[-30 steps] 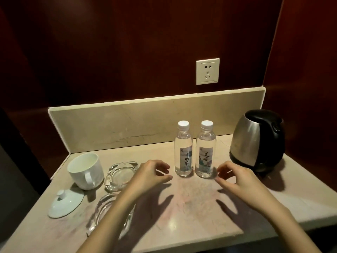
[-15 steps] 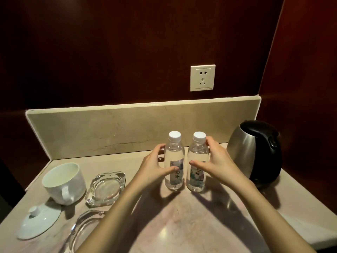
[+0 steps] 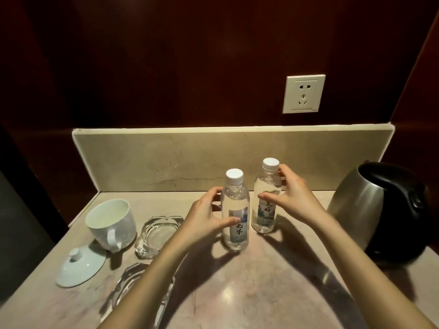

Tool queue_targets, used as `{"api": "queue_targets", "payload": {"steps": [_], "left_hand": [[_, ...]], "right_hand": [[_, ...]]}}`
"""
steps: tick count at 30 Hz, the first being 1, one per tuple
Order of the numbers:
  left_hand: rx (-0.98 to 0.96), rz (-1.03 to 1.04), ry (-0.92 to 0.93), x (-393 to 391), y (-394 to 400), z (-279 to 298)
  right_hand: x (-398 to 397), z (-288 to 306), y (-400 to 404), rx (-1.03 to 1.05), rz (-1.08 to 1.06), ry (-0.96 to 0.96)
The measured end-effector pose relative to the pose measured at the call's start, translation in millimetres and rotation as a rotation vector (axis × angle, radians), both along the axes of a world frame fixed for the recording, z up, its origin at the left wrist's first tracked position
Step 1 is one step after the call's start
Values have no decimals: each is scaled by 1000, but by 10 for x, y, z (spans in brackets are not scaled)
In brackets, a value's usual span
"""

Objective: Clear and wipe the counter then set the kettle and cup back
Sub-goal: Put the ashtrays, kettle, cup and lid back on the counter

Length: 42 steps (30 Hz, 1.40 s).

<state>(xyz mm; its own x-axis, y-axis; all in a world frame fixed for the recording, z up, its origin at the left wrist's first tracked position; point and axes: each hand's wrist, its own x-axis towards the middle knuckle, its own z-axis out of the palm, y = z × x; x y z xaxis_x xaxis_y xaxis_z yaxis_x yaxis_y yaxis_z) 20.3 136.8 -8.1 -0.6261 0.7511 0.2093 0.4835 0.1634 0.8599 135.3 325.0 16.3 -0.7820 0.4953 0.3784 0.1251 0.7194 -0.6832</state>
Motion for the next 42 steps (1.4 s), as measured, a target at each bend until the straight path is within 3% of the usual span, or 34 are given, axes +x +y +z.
{"api": "queue_targets", "payload": {"steps": [12,23,26,32,36,42], "left_hand": [[0,-78,-6,91,193,-24],[66,-271,-3,607,614,-120],[73,-322,-25,729,822,-145],[73,-331,-36,837,1164,-120],[89,-313,-29,839,1306,-96],[100,-243,-54,755,1385,-105]], "right_hand": [[268,106,42,12,-5,-137],[1623,627,200,143,-390,183],[1826,587,203,142,-497,180],[2125,266,268,-53,-626,60],[2087,58,270,-336,-436,-46],[2016,6,174,-478,-264,105]]}}
